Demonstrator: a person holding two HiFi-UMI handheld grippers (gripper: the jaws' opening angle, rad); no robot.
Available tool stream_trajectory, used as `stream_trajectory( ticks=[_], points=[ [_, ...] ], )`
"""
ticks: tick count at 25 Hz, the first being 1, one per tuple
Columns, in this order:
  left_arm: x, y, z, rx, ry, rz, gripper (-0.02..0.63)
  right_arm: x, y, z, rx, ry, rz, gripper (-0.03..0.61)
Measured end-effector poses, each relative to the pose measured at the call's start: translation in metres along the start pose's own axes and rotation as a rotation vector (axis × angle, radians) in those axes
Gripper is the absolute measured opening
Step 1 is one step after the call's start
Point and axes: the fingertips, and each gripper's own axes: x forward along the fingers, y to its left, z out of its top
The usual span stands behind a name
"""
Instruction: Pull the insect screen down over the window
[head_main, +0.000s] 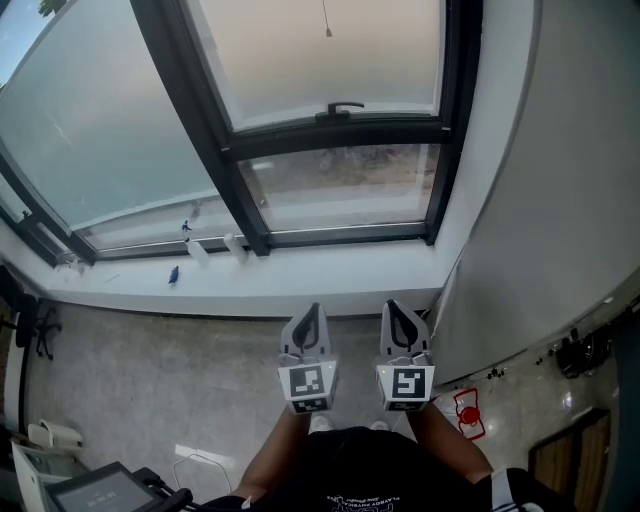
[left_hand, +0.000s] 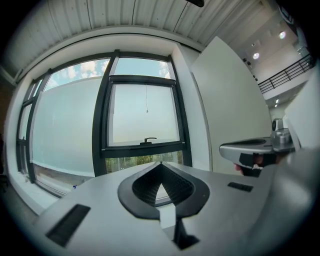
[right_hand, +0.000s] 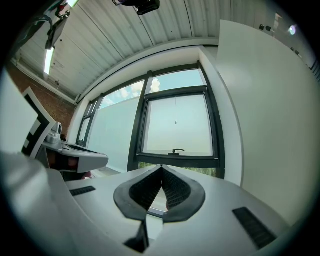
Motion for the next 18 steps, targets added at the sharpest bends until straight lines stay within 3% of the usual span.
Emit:
stream_trajectory(
  ticks=[5,10,15,18],
  points=[
    [0.003,-0.016,-0.009,0.049,0.017,0.007,0.002,-0.005,-0.015,-0.010,0.007,0.012,0.010,0.005],
    [0.012,-0.026,-0.010,-0.014,0.035,0.016,0.002,-0.002,-0.028,-0.014,0.004,0.021,0.014,0.005],
    [0.030,-0.023,-0.020,0.061,0.051,-0.008,0.002,0.013,-0.037,-0.022,0.000,0.018,0.001,0.005],
    [0.044,-0.019,-0.016,0.051,0.052,-0.022,0.002,0.028,-0.038,-0.025,0.004,0.023,-0.005,0.005]
  ],
)
